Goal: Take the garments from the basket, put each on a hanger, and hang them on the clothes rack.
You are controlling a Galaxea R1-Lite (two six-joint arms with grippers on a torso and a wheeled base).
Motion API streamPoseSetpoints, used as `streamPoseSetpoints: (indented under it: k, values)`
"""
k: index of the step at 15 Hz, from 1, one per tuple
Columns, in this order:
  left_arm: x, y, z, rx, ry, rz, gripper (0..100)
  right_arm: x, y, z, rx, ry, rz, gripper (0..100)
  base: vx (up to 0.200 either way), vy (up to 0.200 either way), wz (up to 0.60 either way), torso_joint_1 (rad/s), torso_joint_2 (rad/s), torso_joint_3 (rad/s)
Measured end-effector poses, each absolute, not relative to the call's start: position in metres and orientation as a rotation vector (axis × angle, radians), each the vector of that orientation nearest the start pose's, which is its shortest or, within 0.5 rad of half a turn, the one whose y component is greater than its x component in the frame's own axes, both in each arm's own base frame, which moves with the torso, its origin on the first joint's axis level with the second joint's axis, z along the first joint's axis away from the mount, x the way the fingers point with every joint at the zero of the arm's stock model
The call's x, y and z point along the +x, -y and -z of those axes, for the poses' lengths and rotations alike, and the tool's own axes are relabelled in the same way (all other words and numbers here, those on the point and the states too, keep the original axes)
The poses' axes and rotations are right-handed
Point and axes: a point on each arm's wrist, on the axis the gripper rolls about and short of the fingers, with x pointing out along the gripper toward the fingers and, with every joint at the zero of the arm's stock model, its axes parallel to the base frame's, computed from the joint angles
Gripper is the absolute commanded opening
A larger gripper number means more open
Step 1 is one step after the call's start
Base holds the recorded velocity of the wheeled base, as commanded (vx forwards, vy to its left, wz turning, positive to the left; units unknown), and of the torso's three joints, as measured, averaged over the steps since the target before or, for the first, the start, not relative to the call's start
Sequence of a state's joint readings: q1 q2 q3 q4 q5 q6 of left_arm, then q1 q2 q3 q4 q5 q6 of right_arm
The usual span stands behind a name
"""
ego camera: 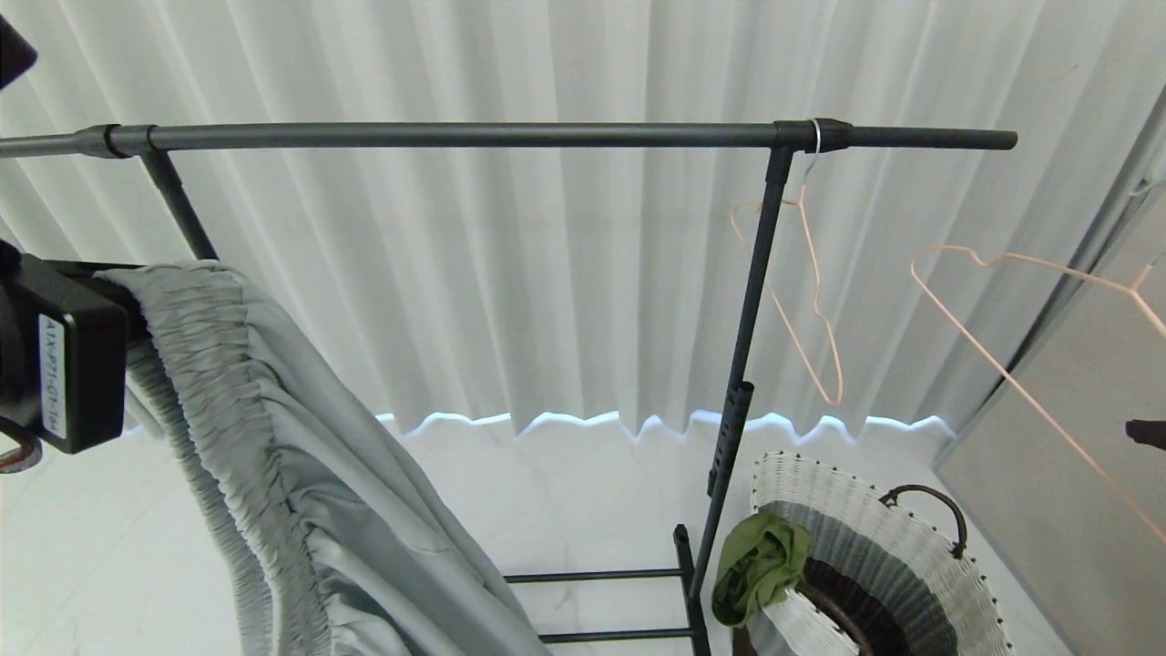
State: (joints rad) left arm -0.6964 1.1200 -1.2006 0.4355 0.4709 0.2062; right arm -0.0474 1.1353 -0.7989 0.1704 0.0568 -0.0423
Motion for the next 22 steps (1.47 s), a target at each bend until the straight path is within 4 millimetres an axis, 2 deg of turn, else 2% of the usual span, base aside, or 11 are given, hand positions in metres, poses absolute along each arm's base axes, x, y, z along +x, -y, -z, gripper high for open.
streamPoseSetpoints:
  k: [6, 16, 20, 22]
  values:
    - [0.111, 0.076, -0.317, 0.392, -0.269, 0.233, 0, 0.138, 0.004, -0.242, -0.004, -0.451, -0.047, 0, 0.0, 0.0, 0.0, 0.0, 0.0, 0.0]
    - [0.118, 0.076, -0.311, 0.388, -0.273, 0.202, 0, 0.111, -0.024, -0.259, 0.04, -0.308, -0.294, 0, 0.0, 0.2, 0.0, 0.004, 0.0, 0.001]
    - [0.119, 0.075, -0.31, 0.388, -0.279, 0.189, 0, 0.109, -0.035, -0.252, 0.015, -0.336, -0.389, 0, 0.0, 0.2, 0.0, 0.001, 0.0, 0.0]
    - [0.12, 0.074, -0.31, 0.388, -0.28, 0.185, 0, 0.108, -0.04, -0.244, 0.0, -0.367, -0.436, 0, 0.0, 0.0, 0.0, 0.0, 0.0, 0.0]
